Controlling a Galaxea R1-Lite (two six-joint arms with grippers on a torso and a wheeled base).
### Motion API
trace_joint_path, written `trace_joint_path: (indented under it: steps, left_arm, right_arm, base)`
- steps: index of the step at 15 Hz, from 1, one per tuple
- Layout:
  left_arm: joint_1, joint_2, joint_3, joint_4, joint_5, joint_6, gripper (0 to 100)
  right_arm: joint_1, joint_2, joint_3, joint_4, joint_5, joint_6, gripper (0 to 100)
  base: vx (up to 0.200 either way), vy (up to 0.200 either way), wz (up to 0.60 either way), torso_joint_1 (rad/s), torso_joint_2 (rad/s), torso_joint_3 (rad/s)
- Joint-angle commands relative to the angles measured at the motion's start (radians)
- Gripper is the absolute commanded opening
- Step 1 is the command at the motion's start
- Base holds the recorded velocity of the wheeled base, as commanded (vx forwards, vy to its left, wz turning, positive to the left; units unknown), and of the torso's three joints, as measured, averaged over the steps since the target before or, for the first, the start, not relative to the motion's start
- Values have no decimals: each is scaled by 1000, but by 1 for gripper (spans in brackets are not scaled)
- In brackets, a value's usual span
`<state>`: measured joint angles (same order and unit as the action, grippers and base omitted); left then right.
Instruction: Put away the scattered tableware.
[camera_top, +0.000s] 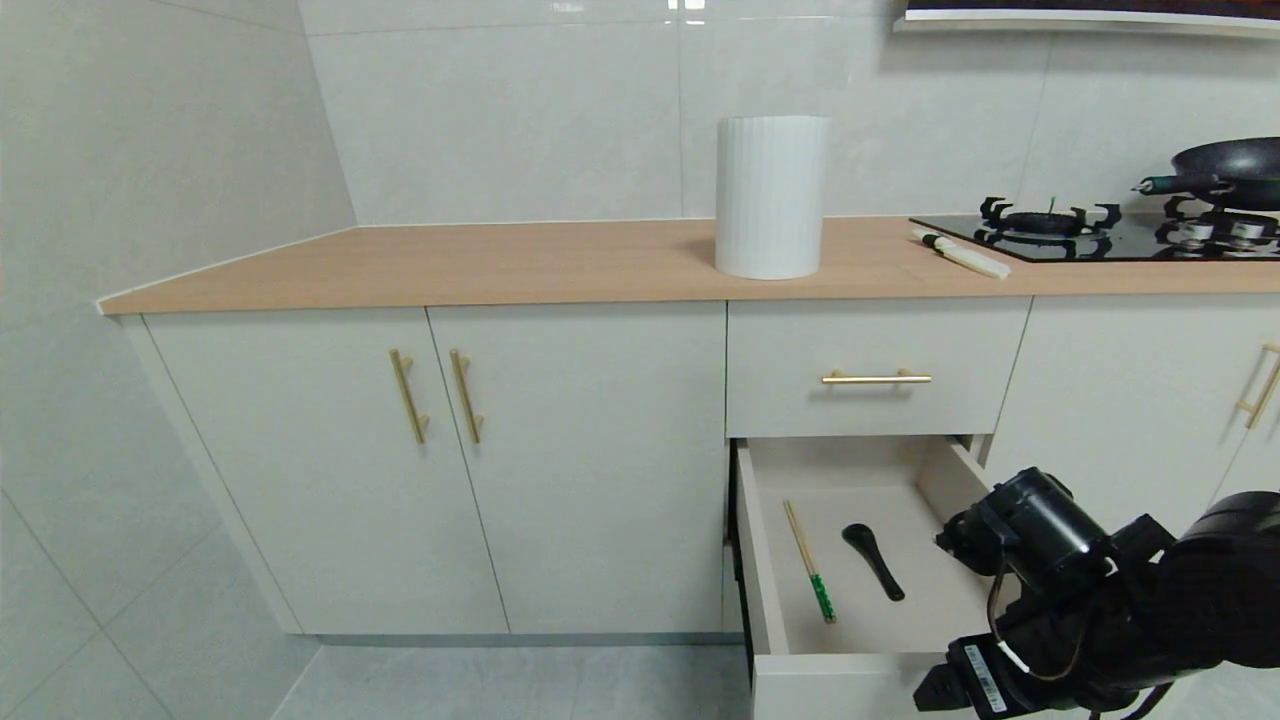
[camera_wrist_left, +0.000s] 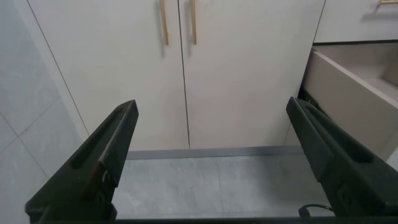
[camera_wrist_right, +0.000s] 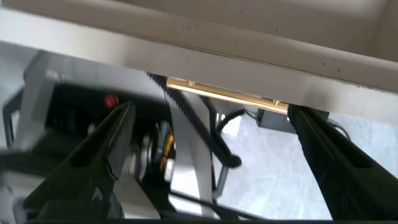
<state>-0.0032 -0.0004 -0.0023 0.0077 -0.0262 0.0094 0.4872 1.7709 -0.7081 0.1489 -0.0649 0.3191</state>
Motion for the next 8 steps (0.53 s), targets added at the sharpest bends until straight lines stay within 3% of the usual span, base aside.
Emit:
trace_joint_path:
  steps: [1, 8]
  left_arm:
    - [0, 0, 1, 0, 0, 0, 100]
    - [0, 0, -1, 0, 0, 0, 100]
  right_arm:
    - [-2, 48, -10, -12, -33, 11, 100]
    - [-45, 147, -13, -223, -139, 43, 100]
  base:
    - [0, 0, 0, 0, 0, 0]
    - [0, 0, 0, 0, 0, 0]
